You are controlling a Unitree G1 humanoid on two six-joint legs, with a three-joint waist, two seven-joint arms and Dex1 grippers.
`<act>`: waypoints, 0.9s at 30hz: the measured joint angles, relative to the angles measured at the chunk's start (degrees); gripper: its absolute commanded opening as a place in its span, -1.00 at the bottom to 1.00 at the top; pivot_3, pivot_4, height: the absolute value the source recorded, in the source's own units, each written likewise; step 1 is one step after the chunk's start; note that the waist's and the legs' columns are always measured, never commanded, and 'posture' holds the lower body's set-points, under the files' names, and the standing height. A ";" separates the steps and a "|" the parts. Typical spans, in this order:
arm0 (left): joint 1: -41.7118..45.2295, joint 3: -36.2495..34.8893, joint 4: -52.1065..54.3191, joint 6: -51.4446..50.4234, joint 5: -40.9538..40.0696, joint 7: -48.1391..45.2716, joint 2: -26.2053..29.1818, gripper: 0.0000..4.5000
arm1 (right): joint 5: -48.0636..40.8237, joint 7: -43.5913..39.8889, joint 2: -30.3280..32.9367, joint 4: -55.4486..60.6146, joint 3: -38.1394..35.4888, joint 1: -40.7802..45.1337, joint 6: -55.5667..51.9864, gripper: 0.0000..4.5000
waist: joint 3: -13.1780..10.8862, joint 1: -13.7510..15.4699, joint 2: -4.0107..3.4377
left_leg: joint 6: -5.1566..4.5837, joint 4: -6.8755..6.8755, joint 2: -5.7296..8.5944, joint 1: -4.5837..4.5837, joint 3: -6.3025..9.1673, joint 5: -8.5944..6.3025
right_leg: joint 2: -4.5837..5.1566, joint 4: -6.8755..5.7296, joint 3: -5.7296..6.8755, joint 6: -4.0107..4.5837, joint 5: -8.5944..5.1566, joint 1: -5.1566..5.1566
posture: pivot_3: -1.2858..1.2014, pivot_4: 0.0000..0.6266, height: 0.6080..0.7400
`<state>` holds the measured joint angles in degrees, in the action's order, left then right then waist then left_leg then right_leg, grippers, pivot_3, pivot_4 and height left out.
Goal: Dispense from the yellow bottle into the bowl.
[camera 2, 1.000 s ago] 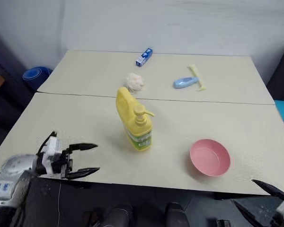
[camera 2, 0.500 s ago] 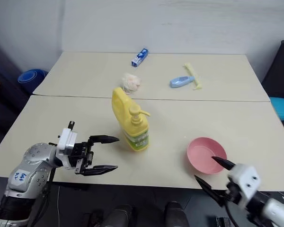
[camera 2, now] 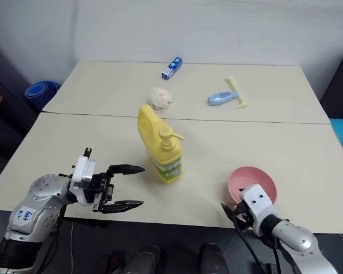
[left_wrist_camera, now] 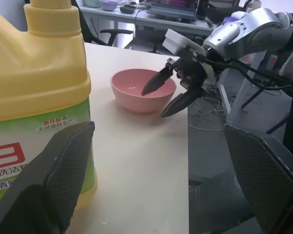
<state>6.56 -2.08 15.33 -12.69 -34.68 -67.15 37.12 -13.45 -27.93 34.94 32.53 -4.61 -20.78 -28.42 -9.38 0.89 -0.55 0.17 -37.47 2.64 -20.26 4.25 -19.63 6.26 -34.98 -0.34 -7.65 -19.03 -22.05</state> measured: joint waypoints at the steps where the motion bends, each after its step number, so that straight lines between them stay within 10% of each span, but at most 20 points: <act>1: 0.00 0.00 0.00 0.00 0.04 0.02 0.00 1.00 | 0.22 0.00 -0.07 -0.40 0.08 0.04 0.31 0.26 | 0.00 -0.02 0.00 | 0.00 -0.01 0.00 0.00 0.00 0.00 | 0.00 -0.01 0.00 0.00 0.00 0.00 | 0.03 -0.52 1.00; 9: 0.12 -0.22 0.30 -2.53 -0.42 1.45 0.41 1.00 | 2.58 -0.13 -0.69 -2.26 1.63 1.33 3.17 -0.97 | 0.01 -0.32 0.02 | 0.01 0.00 -0.01 0.00 -0.08 0.01 | -0.03 -0.12 0.01 0.00 0.00 -0.11 | 0.03 -0.52 1.00; 15: 3.85 -6.40 2.33 -17.50 -13.17 2.72 6.79 0.82 | 1.29 -6.11 3.05 -1.35 -1.19 1.31 5.93 -1.00 | -0.06 -0.84 0.24 | 0.03 -0.08 -0.03 -0.16 -0.10 0.03 | -0.03 -0.47 -0.02 0.00 0.00 -0.37 | 0.03 -0.52 1.00; 27: 32.58 -5.21 -1.71 -25.34 -18.50 9.74 1.56 -0.81 | -9.48 -22.13 19.02 10.73 -1.82 23.71 0.48 -1.00 | -0.36 -0.95 0.67 | 0.05 -0.42 -0.08 -0.27 -0.13 0.02 | -0.45 -0.63 0.01 0.00 0.00 -0.42 | 0.03 -0.52 1.00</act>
<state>39.14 -7.29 13.63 -38.03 -53.18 -57.40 38.68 -22.93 -50.06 53.96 43.26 -6.43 2.93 -27.94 -9.74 -0.05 0.12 0.22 -37.89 2.57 -20.53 4.12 -19.60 5.81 -35.61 -0.32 -7.65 -19.03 -22.47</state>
